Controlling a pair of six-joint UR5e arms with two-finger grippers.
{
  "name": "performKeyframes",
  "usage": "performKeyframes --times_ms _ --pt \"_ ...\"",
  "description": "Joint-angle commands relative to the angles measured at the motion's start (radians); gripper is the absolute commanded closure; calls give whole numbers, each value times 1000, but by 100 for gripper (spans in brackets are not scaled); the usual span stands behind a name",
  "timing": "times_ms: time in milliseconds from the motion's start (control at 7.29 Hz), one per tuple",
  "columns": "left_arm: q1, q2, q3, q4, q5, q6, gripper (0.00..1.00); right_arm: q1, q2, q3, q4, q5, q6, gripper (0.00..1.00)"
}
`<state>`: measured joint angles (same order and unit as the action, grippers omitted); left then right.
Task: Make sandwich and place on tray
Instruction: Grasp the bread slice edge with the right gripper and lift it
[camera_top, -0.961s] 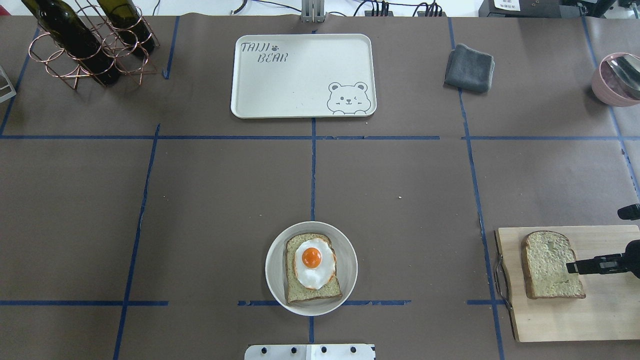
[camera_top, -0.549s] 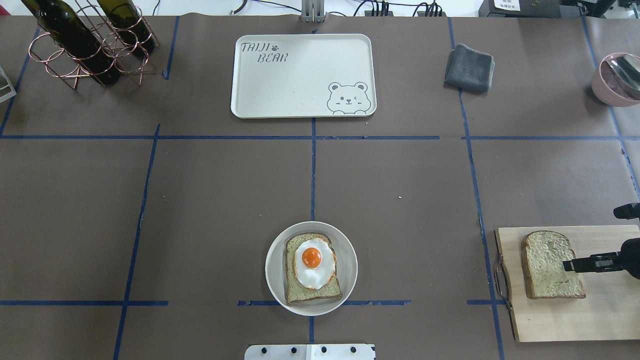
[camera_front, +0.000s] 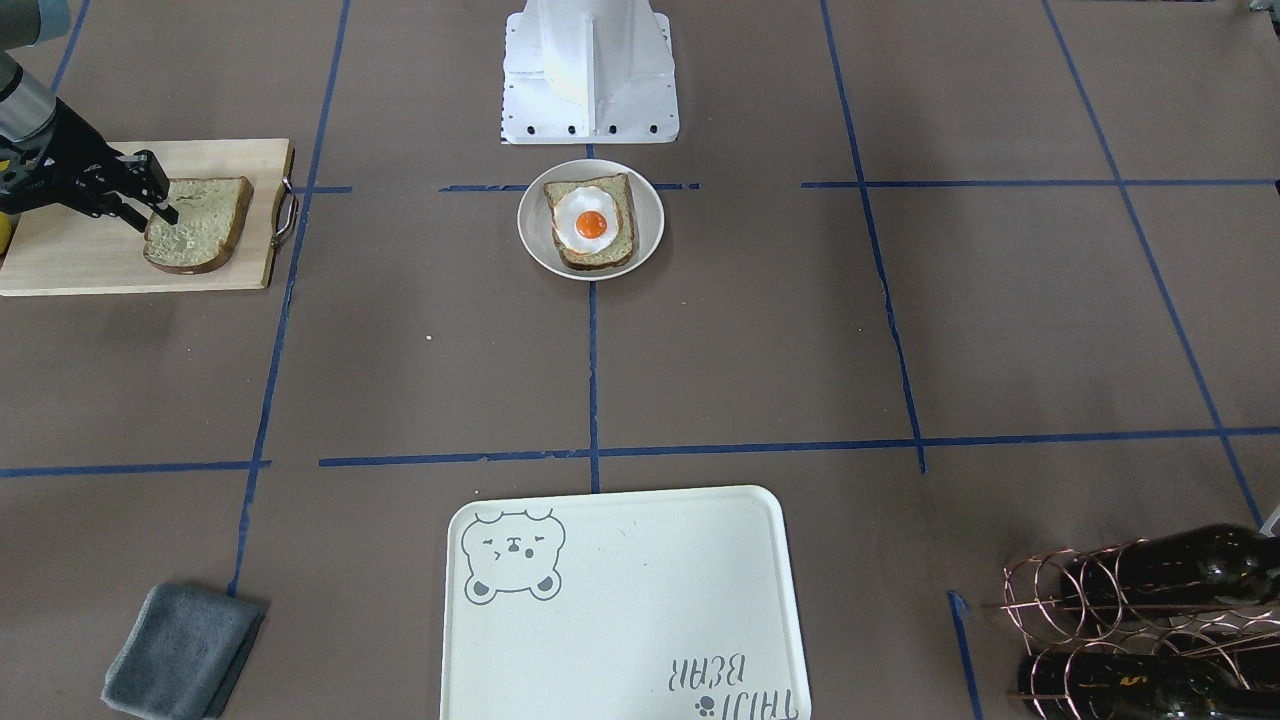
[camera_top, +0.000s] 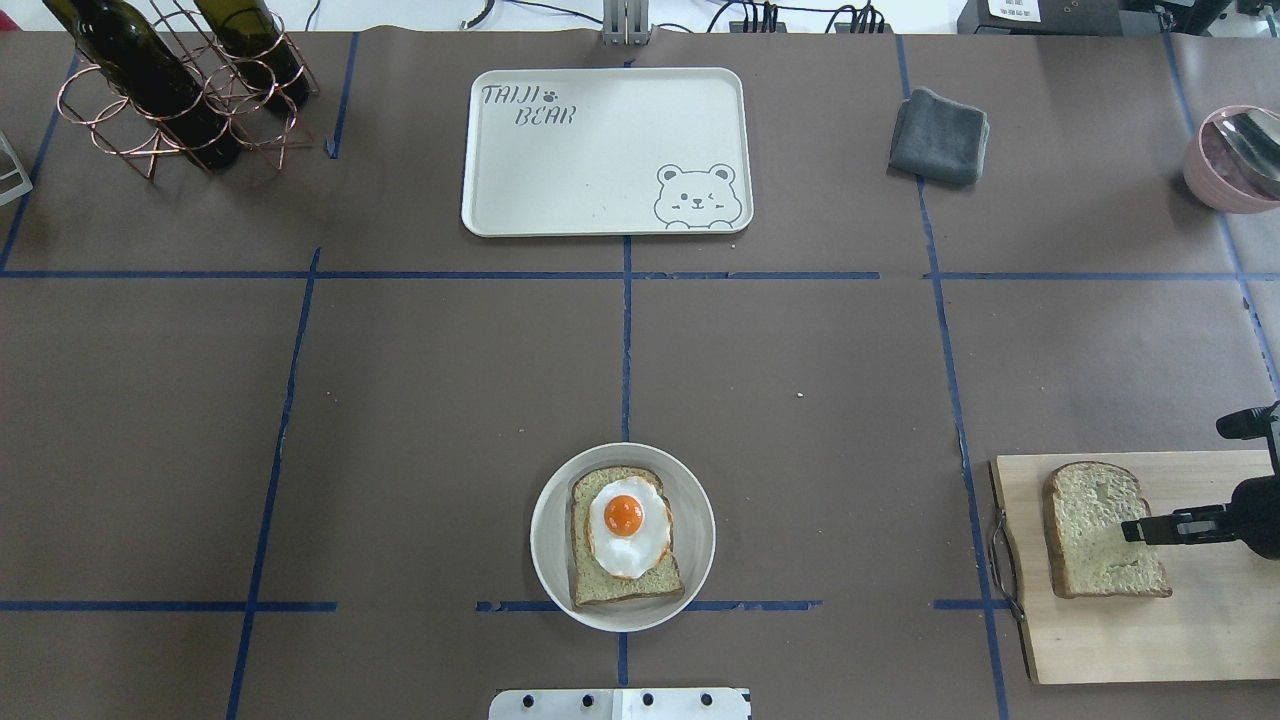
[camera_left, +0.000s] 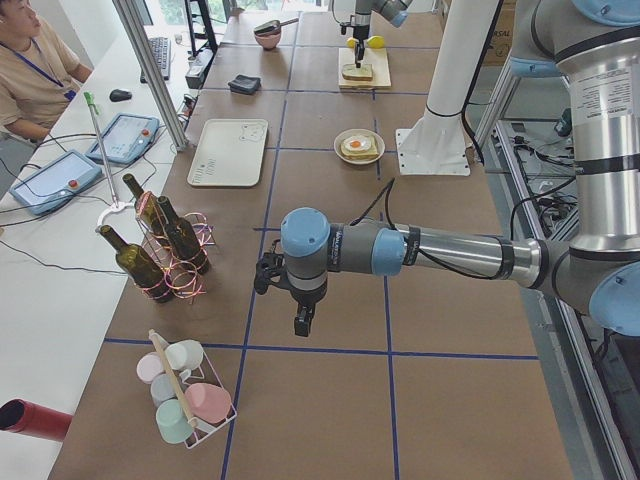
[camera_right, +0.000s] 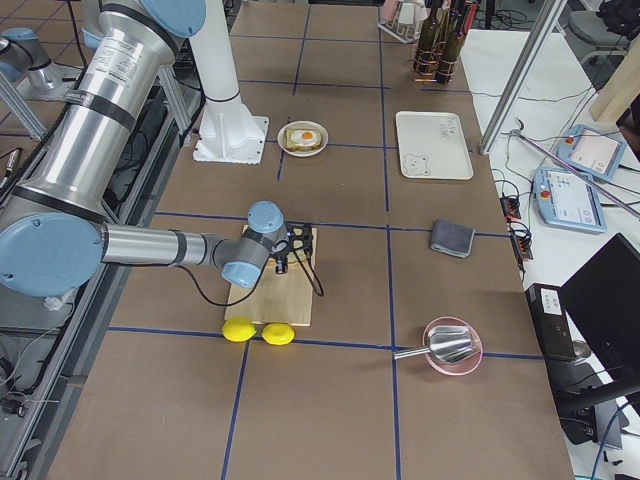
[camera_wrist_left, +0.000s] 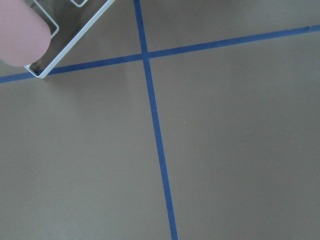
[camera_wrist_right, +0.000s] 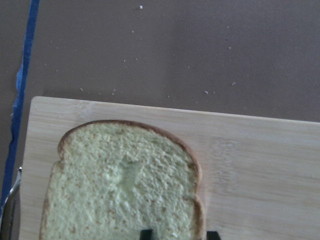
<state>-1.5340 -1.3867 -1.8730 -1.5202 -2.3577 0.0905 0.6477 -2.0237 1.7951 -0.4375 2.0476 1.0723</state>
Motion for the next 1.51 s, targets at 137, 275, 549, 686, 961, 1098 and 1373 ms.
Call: performKeyframes --times_ms 137,275,549,686,961,1098,1373 --pt "0 0 0 0 0 0 0 -7 -3 1 16 6 -5 100" --pt "0 0 0 0 0 0 0 -5 -4 1 38 11 -5 100" --pt "0 0 -1 0 0 0 0 -3 -7 4 40 13 -3 100" --pt "0 0 -1 0 0 0 0 -2 -7 7 42 17 -5 100" --pt "0 0 -1 -2 0 0 0 38 -1 21 94 121 -3 100" --pt "0 0 -3 0 0 0 0 71 5 56 94 173 -2 100" --pt "0 0 -3 0 0 0 0 119 84 73 89 242 27 100"
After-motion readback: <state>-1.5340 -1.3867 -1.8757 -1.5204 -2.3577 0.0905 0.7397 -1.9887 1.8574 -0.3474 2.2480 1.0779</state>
